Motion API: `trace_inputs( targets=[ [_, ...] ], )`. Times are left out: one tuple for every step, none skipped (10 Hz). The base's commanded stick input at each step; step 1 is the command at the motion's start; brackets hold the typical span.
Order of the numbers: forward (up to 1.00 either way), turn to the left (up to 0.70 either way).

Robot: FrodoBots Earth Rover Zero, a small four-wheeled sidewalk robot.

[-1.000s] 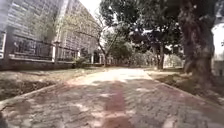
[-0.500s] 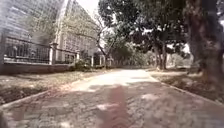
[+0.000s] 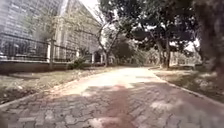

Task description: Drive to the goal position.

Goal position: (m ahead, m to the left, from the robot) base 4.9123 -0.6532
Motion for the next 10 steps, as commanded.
trace_inputs(
  targets=[
    [0.85,0.0],
    [0.85,0.0],
    [0.85,0.0],
    [0.85,0.0],
    [0.85,0.0],
    [0.85,0.0],
    [0.85,0.0],
    [0.85,0.0],
    [0.85,0.0],
    [0.85,0.0]
  ],
)
